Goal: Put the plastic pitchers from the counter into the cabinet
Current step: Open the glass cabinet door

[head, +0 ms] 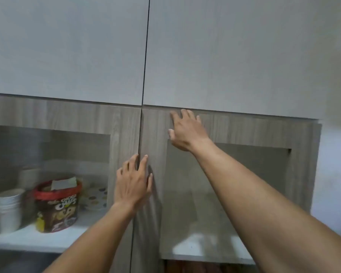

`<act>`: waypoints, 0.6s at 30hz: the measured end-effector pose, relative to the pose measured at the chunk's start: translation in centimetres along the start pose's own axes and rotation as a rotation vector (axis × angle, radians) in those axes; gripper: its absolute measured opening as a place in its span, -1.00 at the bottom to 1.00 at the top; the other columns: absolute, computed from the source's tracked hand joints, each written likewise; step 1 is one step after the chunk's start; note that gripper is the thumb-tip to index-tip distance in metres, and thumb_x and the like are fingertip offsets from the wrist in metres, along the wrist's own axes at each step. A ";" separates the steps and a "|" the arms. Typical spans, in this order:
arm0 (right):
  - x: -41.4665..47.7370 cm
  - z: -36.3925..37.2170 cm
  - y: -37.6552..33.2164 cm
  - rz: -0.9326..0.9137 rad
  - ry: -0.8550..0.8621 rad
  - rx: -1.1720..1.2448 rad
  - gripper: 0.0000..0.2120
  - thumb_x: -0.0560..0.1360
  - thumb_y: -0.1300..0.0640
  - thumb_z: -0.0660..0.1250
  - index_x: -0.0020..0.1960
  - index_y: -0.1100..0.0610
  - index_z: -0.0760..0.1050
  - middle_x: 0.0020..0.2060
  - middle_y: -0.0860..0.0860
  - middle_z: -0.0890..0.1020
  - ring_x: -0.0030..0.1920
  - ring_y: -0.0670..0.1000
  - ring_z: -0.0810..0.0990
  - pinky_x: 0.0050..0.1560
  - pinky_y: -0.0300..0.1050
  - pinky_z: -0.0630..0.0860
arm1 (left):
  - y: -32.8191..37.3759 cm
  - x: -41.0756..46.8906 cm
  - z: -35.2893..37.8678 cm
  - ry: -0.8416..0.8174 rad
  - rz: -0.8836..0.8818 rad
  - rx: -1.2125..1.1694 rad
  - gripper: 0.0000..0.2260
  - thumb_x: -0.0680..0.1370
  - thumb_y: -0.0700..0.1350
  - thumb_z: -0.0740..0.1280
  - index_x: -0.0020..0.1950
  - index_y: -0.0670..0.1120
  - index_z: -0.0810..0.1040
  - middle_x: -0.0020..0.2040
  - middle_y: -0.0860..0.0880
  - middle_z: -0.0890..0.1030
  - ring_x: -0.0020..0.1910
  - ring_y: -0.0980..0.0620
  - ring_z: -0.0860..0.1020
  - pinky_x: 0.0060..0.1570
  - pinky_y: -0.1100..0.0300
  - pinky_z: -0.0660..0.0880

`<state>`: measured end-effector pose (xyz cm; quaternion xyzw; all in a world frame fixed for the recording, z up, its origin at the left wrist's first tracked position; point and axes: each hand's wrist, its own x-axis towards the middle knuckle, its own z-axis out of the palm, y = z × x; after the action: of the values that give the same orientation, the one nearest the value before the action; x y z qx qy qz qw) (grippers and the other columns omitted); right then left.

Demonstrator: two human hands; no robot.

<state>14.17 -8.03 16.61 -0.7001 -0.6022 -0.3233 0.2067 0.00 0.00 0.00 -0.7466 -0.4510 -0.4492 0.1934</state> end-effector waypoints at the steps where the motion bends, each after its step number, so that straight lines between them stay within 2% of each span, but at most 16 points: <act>1: 0.2 0.2 0.1 0.003 0.004 -0.006 -0.45 0.58 -0.02 0.19 0.51 0.13 0.25 0.43 0.24 0.36 0.50 0.25 0.25 0.48 0.37 0.19 | 0.0 0.1 0.2 -0.011 -0.004 -0.011 -0.46 0.49 0.11 0.34 0.43 -0.06 0.42 0.37 -0.21 0.44 0.23 -0.22 0.49 0.09 -0.09 0.48; 6: 0.7 -0.2 -0.4 0.049 0.026 -0.014 -0.41 0.54 0.02 0.19 0.52 0.19 0.23 0.42 0.22 0.35 0.43 0.27 0.30 0.38 0.33 0.30 | 0.2 -0.3 0.9 0.007 -0.068 -0.080 -0.48 0.50 0.08 0.33 0.44 -0.03 0.38 0.35 -0.17 0.43 0.22 -0.20 0.46 0.09 -0.08 0.46; 11: 0.5 -2.6 -1.4 0.097 -0.039 -0.007 -0.50 0.55 -0.02 0.16 0.42 0.19 0.33 0.38 0.18 0.36 0.41 0.25 0.29 0.31 0.30 0.32 | 1.6 -1.9 -0.1 -0.009 -0.246 -0.418 -0.42 0.55 -0.01 0.34 0.51 -0.08 0.21 0.31 -0.19 0.42 0.22 -0.24 0.47 0.16 -0.10 0.45; 13: 0.1 -3.3 -1.6 0.099 -0.042 0.005 -0.50 0.57 -0.07 0.14 0.42 0.16 0.32 0.38 0.17 0.36 0.42 0.24 0.29 0.30 0.30 0.31 | 2.2 -2.5 -1.0 0.010 -0.296 -0.558 -0.45 0.57 -0.02 0.31 0.50 -0.05 0.17 0.33 -0.21 0.44 0.19 -0.27 0.50 0.09 -0.06 0.45; 16: -1.2 -4.8 -2.0 0.115 -0.002 0.012 -0.42 0.57 -0.23 0.14 0.44 0.13 0.32 0.41 0.15 0.37 0.43 0.22 0.29 0.30 0.29 0.31 | 2.4 -3.3 -2.9 0.037 -0.352 -0.657 -0.54 0.60 -0.01 0.25 0.44 -0.02 0.15 0.25 -0.30 0.53 0.05 -0.36 0.57 -0.08 -0.04 0.46; 18: -2.9 -6.0 -2.6 0.132 0.001 0.011 -0.32 0.56 -0.33 0.12 0.48 0.13 0.28 0.44 0.14 0.35 0.45 0.22 0.29 0.34 0.32 0.30 | 2.7 -4.4 -4.6 0.011 -0.390 -0.691 -0.55 0.61 0.04 0.23 0.42 0.00 0.13 0.23 -0.33 0.55 0.04 -0.38 0.58 -0.07 -0.07 0.46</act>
<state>10.20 -13.67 18.61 -0.7371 -0.5563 -0.3060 0.2316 -0.81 -6.79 -1.03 -0.6657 -0.4054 -0.6067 -0.1559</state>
